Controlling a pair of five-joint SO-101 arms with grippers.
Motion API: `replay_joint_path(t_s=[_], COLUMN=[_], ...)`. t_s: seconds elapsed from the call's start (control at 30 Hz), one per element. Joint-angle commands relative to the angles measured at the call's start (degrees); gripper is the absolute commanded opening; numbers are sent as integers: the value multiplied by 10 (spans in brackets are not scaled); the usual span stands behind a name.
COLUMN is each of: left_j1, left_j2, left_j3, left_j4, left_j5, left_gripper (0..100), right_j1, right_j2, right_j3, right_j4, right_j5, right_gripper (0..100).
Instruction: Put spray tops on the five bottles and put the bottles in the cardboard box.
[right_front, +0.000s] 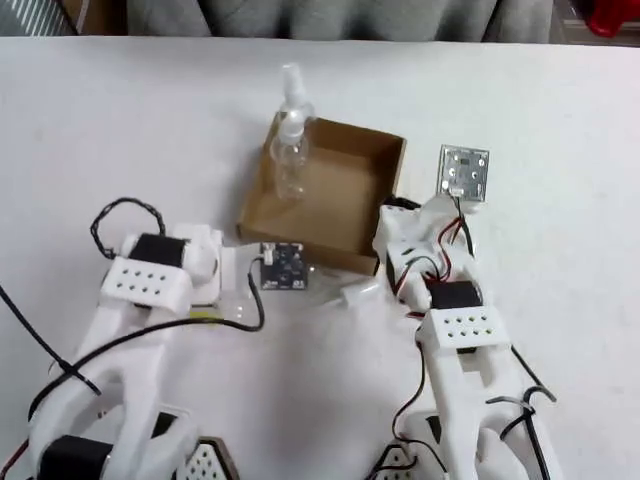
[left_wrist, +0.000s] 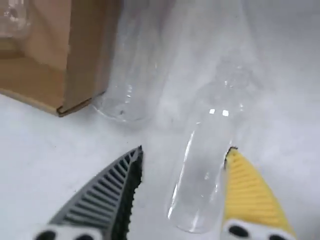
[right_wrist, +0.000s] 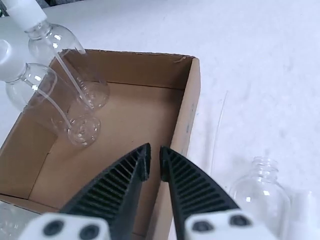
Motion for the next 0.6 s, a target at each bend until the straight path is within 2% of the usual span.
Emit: replay_joint_path(t_s=[0.0,0.13,0.47,0.57], left_j1=[29,49,49,43], left_j2=[12,12,13,15], left_j3=[29,46,48,49], left_j4=[-30,-30,-41,-62], left_j5=[-10,-11,-18,6], left_gripper=[253,253,253,263], right_j1=[-5,-5,-6,-6], right_j2=[-1,-1,-1,-1], right_j3=[-31,-31,-31,-31], right_j4=[-12,-13,-13,-12], right_j5=[6,6,6,6], right_gripper=[18,18,18,18])
